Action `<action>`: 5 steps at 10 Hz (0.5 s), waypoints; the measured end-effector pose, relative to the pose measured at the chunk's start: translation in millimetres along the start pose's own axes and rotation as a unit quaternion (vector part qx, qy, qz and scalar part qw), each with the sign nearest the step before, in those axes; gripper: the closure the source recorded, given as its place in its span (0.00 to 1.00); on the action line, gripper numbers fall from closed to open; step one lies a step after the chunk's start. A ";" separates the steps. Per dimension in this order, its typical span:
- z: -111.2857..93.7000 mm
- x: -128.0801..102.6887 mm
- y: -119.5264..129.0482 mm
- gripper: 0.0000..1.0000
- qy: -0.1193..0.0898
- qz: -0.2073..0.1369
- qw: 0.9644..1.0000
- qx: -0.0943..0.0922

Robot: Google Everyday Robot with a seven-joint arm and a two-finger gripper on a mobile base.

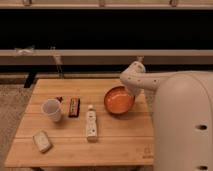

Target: Drag the ceramic bowl in a circle

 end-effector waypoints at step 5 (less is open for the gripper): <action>-13.0 -8.1 -3.3 0.20 0.013 -0.022 0.998 -0.049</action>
